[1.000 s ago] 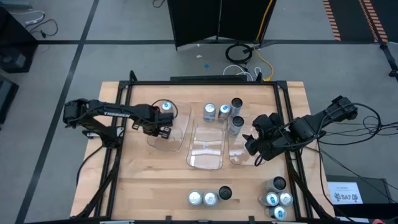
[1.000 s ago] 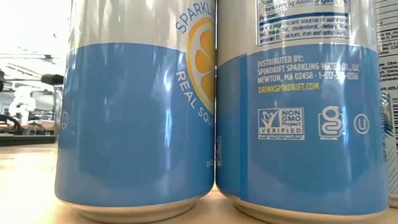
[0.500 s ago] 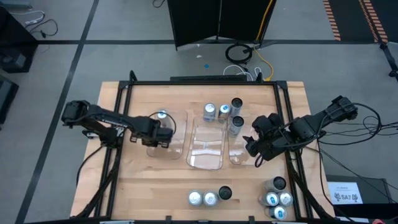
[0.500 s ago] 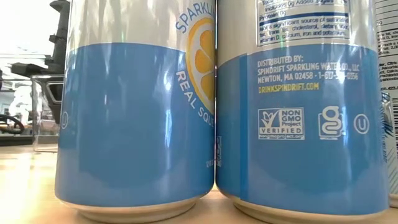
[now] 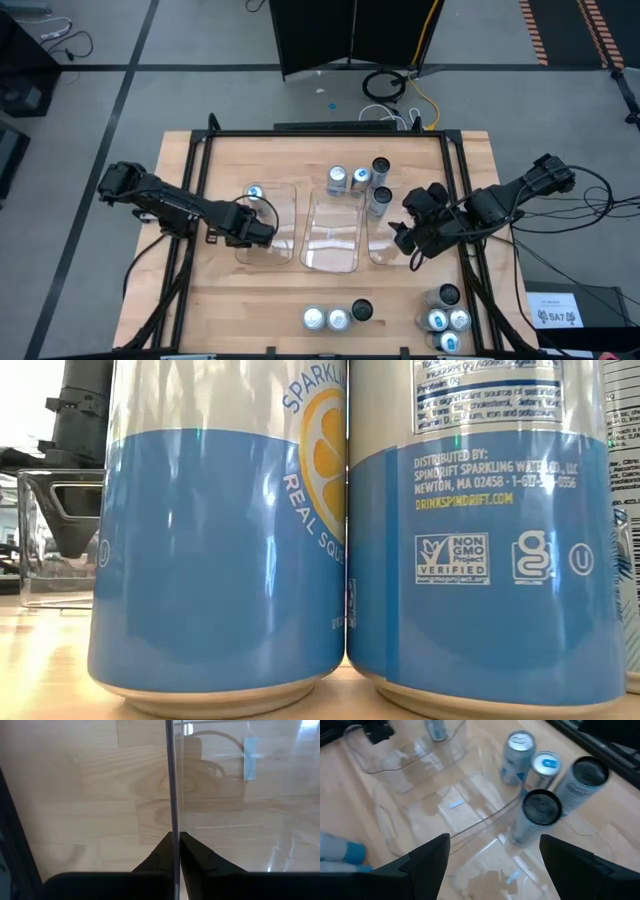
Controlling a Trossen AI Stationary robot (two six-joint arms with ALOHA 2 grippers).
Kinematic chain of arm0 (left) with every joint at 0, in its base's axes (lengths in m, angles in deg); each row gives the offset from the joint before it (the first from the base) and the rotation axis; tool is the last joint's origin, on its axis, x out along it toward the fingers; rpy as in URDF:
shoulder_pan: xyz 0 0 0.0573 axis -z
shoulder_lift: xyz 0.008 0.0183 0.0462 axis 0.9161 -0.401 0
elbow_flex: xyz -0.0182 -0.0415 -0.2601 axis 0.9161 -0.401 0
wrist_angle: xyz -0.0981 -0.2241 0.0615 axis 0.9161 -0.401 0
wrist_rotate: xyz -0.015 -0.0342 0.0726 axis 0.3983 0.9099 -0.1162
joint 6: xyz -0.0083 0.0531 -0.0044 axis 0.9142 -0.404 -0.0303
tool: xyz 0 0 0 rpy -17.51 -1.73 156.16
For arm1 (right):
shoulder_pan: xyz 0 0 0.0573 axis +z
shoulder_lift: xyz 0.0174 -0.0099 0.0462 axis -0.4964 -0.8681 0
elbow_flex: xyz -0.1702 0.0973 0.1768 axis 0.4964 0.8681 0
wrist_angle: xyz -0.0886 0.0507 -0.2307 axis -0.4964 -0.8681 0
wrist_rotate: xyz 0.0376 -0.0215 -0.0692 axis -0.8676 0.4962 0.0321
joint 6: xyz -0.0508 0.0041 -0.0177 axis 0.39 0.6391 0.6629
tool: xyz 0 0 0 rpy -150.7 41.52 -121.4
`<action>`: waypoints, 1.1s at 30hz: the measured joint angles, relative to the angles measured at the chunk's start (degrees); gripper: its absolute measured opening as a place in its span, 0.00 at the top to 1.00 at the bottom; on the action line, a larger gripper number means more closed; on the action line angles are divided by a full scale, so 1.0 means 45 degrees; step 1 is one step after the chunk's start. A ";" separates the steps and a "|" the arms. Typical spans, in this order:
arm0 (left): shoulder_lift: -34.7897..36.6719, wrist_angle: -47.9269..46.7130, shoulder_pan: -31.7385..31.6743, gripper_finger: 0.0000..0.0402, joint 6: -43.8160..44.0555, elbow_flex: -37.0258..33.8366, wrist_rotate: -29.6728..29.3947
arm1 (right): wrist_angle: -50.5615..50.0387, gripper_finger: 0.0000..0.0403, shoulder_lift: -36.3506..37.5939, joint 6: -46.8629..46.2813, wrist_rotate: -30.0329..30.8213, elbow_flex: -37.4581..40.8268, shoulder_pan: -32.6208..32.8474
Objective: Sort soda cans
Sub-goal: Adjust the transparent bin to align on the table
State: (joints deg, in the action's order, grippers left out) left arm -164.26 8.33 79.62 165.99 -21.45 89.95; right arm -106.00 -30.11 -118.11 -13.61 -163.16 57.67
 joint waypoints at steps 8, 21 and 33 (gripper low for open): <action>-0.0010 -0.0159 -0.0095 0.84 0.0335 -0.0005 -0.0470 | 0.0630 0.25 0.0000 0.0566 -0.0168 -0.0005 0.0005; 0.0131 -0.0164 -0.0107 0.63 0.0333 0.0067 -0.0520 | 0.0620 0.25 0.0000 0.0562 -0.0450 -0.0005 0.0398; 0.1557 -0.1259 -0.0107 0.62 0.0337 0.0707 -0.0777 | 0.1507 0.25 -0.0029 0.1128 -0.0426 -0.0005 0.0408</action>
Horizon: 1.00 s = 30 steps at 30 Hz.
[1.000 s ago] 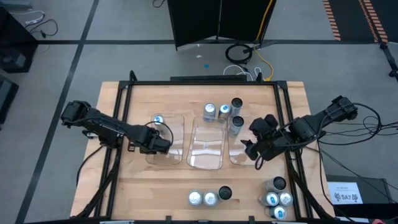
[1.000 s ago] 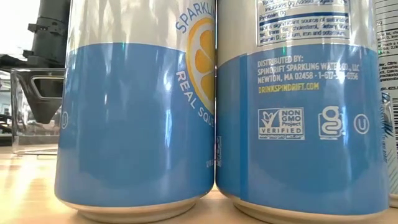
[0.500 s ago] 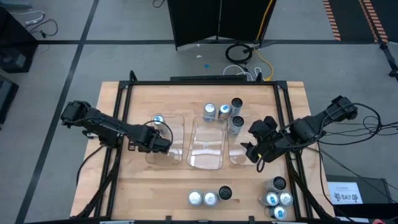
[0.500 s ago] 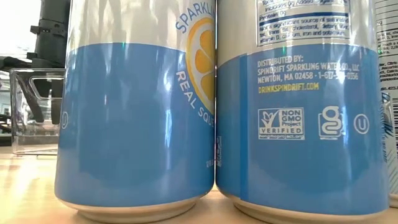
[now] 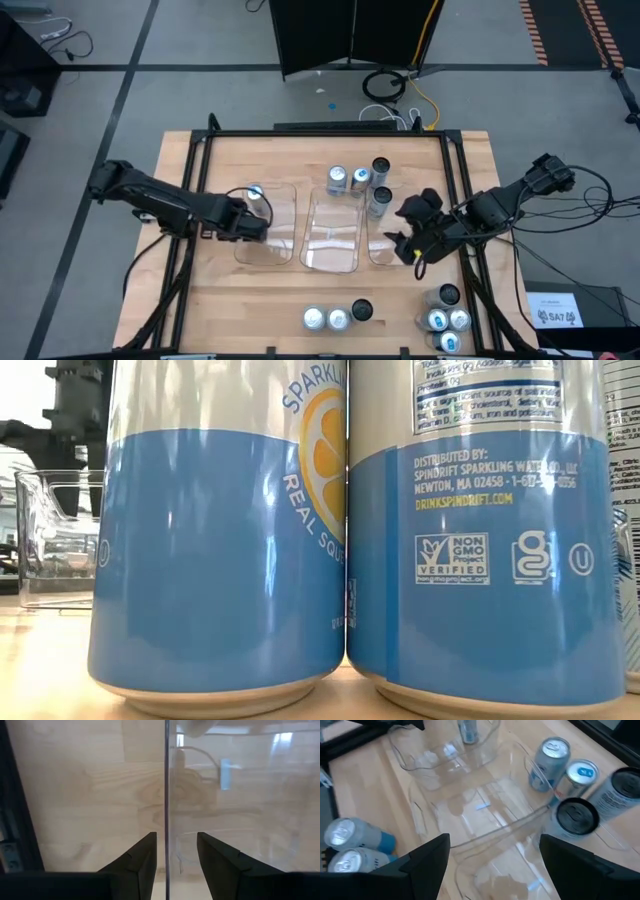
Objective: Sort soda cans
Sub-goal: Adjust the transparent bin to align on the table
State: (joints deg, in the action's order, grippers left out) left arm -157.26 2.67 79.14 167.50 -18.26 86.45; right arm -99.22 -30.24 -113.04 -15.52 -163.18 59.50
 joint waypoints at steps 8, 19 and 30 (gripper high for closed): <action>0.1339 -0.1231 0.0318 0.62 -0.0596 0.1759 -0.1406 | 0.0133 0.25 -0.0900 -0.0747 0.0044 0.0000 0.0000; 0.2550 -0.0989 0.1544 0.62 -0.6579 0.4879 -0.5839 | 0.1855 0.26 -0.3658 -0.2788 -0.0023 0.0004 -0.0230; 0.2857 -0.0401 0.3480 0.62 -1.3336 0.4723 -0.8276 | 0.2995 0.58 -0.4701 -0.5957 -0.0038 -0.0877 -0.1209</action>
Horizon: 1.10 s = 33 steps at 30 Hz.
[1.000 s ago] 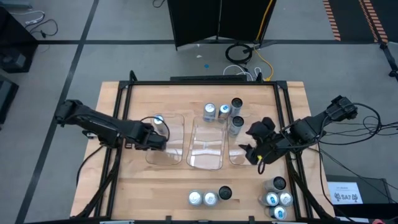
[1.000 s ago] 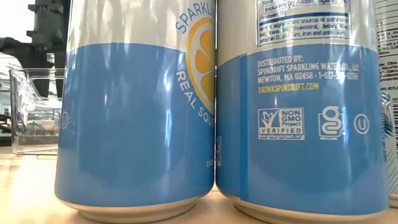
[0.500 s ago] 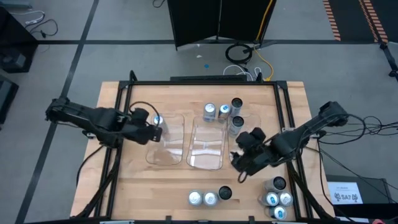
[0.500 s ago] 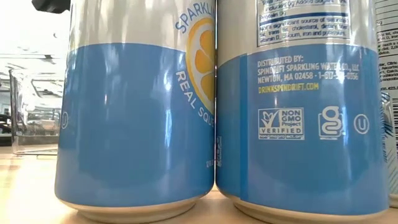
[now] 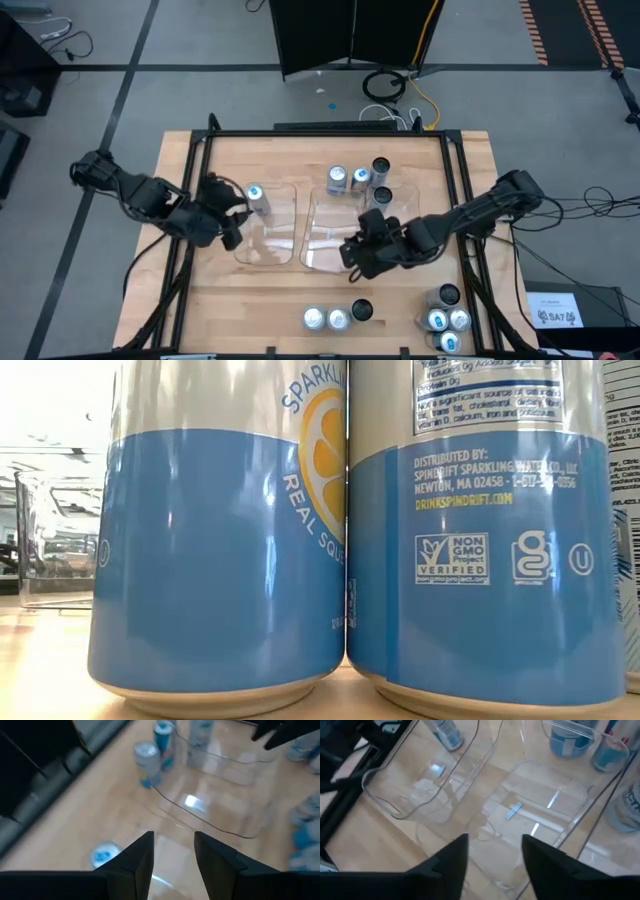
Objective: Sort soda cans
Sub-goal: Adjust the transparent bin to align on the table
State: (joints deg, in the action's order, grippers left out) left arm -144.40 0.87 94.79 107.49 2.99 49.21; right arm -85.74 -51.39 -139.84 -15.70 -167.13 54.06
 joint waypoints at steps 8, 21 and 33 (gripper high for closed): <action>0.2104 0.0439 0.0796 0.62 0.0023 -0.2512 -0.1999 | -0.1095 0.97 -0.0751 -0.0188 -0.0027 -0.2243 -0.0594; 0.4757 0.6475 0.0906 0.62 -0.1361 -0.7616 -0.0953 | -0.4416 1.00 -0.4155 0.2983 -0.3665 -0.7007 -0.3414; 0.4572 0.6560 0.0905 0.62 -0.1341 -0.7611 -0.0189 | -0.4632 1.00 -0.6845 0.6836 -0.4681 -0.8259 -0.6208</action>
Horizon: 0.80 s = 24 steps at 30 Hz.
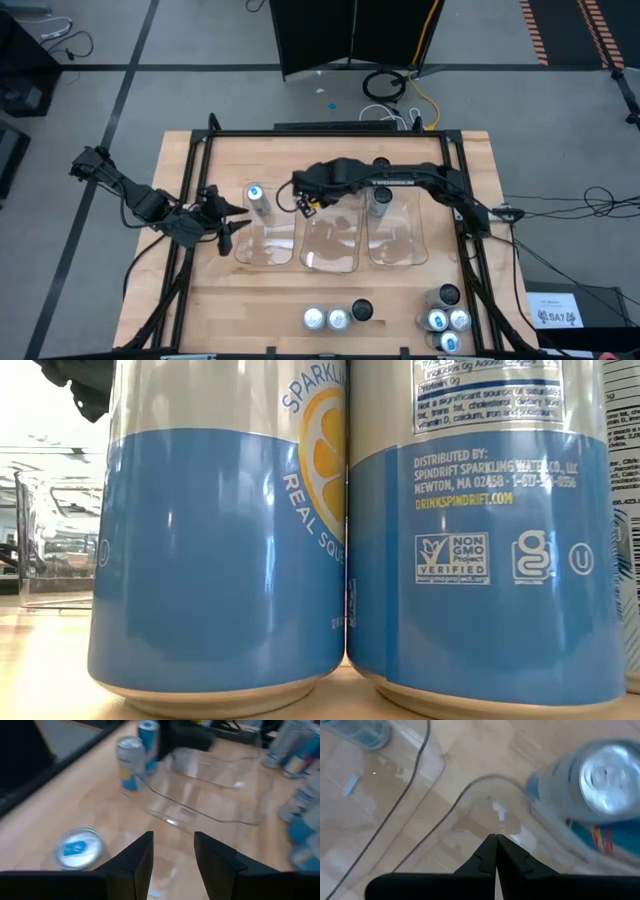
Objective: Sort soda cans
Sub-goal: Adjust the transparent bin to align on the table
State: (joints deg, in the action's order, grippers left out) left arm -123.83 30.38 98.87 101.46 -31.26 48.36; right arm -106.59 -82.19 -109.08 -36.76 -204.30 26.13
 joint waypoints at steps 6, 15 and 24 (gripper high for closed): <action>0.0000 0.0135 -0.0001 0.62 -0.0010 0.0000 0.0624 | 0.0787 1.00 -0.0506 0.0902 -0.0362 0.0000 -0.0543; 0.0000 0.0102 0.0001 0.62 -0.0011 0.0000 0.0625 | 0.2076 1.00 -0.0642 0.1740 -0.0289 0.0000 -0.0806; 0.0000 0.0104 0.0001 0.62 -0.0011 0.0005 0.0630 | 0.1975 1.00 -0.0641 0.1534 -0.0289 0.0000 -0.0750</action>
State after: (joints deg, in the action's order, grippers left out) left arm -123.83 30.85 98.87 101.41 -31.24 51.20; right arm -97.70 -85.07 -102.17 -38.06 -204.30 22.75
